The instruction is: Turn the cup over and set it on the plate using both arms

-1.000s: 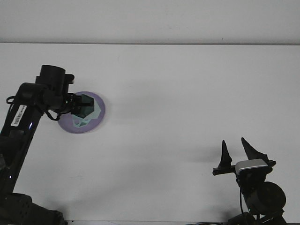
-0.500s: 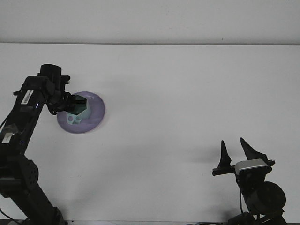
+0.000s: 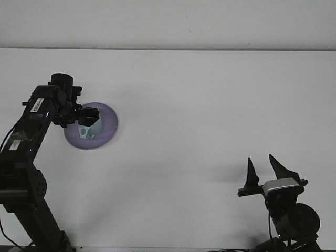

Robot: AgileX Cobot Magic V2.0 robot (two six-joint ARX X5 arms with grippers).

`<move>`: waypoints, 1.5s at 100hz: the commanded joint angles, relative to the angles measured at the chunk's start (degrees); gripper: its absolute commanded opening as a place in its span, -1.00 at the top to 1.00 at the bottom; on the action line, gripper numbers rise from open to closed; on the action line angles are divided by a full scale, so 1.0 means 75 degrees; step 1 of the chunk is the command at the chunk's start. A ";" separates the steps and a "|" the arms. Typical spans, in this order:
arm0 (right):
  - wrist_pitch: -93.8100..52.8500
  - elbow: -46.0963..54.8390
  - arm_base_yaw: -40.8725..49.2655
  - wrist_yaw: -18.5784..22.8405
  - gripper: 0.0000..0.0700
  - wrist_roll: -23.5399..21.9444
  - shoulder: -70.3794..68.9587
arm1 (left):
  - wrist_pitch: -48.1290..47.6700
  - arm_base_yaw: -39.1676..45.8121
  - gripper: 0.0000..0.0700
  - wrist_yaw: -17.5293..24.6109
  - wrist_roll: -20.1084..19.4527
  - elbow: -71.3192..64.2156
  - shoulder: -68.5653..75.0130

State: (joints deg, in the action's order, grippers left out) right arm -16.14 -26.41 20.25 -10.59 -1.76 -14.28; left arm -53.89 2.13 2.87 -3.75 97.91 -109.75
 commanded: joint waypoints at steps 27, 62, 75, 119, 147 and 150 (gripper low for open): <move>0.0032 -0.0026 0.0041 0.0000 -0.18 -0.0082 -0.0023 | -0.0580 0.0079 -0.89 -0.0041 -0.0286 0.0609 0.1399; 0.0070 -0.0026 0.0041 0.0009 -0.18 -0.0050 -0.0023 | -0.0533 0.0221 0.98 -0.0041 -0.0009 0.0475 0.4182; 0.0070 -0.0026 0.0041 0.0006 0.13 -0.0050 -0.0023 | 0.0443 0.0221 0.97 -0.0041 0.0055 -0.0446 0.5246; 0.0245 -0.0026 0.0035 -0.0717 1.00 0.0245 -0.0023 | 0.6260 -0.0361 0.97 0.0207 0.0577 -0.8265 1.0555; 0.0452 -0.0026 0.0035 -0.1017 1.00 0.0321 -0.0020 | 0.7309 -0.0487 0.97 0.0169 0.1046 -0.9958 1.2316; 0.0455 -0.0026 0.0035 -0.0988 1.00 0.0353 -0.0020 | 0.7324 -0.0487 0.97 0.0169 0.1058 -0.9958 1.2321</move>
State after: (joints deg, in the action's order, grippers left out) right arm -13.08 -26.41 20.23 -18.06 1.04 -14.28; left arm -0.86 -1.52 4.23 3.16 21.98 -17.58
